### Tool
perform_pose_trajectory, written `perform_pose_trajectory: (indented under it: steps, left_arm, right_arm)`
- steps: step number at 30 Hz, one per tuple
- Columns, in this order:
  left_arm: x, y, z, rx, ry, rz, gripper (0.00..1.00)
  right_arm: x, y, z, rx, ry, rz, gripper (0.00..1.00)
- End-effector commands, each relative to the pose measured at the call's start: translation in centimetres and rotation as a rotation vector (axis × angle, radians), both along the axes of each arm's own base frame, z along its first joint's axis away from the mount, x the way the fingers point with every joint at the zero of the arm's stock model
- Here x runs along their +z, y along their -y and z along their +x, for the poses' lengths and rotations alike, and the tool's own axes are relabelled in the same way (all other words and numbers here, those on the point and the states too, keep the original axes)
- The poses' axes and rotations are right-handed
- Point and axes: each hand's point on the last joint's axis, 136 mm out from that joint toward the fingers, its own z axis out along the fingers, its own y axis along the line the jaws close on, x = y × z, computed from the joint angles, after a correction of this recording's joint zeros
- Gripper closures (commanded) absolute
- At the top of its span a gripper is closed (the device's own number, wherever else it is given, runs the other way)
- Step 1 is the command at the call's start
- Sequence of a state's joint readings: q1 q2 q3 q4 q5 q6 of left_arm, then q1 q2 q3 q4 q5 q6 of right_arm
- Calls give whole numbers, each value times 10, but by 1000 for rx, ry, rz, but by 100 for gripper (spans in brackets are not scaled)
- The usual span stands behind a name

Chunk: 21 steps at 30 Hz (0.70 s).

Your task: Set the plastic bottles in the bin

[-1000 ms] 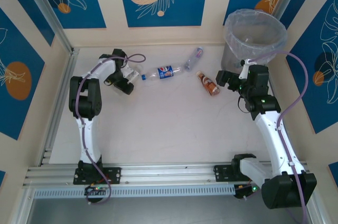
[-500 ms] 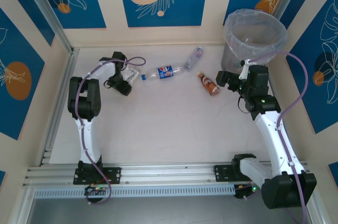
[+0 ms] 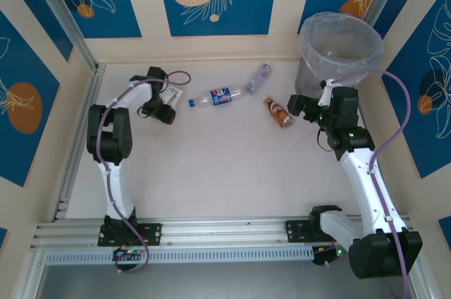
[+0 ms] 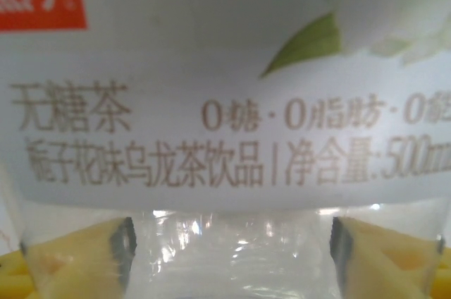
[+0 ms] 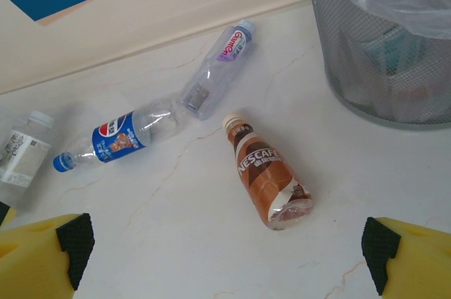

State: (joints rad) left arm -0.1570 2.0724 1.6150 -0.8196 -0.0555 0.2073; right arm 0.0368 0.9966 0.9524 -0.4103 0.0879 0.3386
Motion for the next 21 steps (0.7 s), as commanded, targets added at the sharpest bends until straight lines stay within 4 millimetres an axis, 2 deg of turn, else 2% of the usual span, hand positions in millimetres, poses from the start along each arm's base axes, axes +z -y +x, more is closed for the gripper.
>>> perform_pose_trajectory:
  steps: [1,8,13,16,21]
  left_arm:
    - [12,8,-8,98,9,-105,49]
    - [23,21,-18,209,62,-227,49]
    - [20,26,-27,255,83,-249,49]
    - [19,26,-32,261,107,-173,51]
    - [30,34,-37,240,192,-42,51]
  right_arm:
    - [-5,-3,-6,20,-28,10,0]
    - [-17,-8,-7,35,-45,35,0]
    - [-18,-12,-3,29,-29,68,1]
    - [-22,-11,0,1,-46,92,1]
    - [-29,-16,3,0,-64,141,2]
